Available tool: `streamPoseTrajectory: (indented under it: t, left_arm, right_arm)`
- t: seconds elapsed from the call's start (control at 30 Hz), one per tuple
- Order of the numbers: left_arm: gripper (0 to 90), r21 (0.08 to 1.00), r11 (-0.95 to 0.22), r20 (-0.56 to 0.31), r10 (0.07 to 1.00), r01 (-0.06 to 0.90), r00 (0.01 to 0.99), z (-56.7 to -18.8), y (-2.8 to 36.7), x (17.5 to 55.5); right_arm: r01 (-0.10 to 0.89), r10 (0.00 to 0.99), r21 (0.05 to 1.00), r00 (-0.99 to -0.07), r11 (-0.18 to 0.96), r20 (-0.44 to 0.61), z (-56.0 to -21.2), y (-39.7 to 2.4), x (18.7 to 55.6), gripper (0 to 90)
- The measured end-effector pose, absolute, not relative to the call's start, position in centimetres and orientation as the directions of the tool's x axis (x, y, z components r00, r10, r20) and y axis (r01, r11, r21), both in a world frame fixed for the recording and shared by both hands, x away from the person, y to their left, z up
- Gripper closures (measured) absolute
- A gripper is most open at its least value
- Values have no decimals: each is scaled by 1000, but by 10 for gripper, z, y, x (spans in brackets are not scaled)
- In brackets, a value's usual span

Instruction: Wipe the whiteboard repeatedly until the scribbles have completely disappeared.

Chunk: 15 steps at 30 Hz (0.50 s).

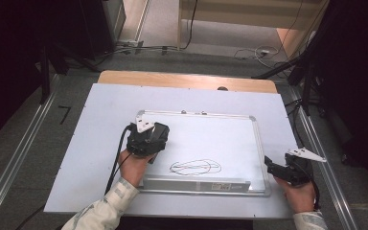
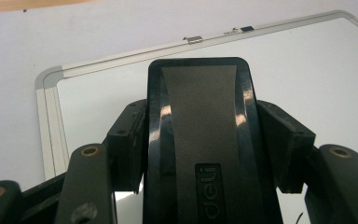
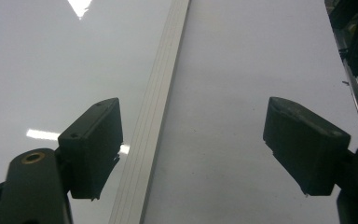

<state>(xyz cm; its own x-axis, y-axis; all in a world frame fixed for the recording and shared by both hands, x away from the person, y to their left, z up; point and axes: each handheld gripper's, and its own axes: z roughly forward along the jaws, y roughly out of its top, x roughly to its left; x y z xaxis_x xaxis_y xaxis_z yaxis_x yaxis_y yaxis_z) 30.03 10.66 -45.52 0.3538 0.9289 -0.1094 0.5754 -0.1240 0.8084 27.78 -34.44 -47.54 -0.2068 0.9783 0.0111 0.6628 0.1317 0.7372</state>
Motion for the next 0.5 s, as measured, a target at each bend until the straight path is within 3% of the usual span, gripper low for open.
streamPoseTrajectory:
  t: [0.5]
  left_arm:
    - [398, 798, -158, -104, 914, 581, 391, -459, 82, 300]
  right_arm:
    - [659, 977, 740, -212, 136, 9, -475, -344, 278, 184]
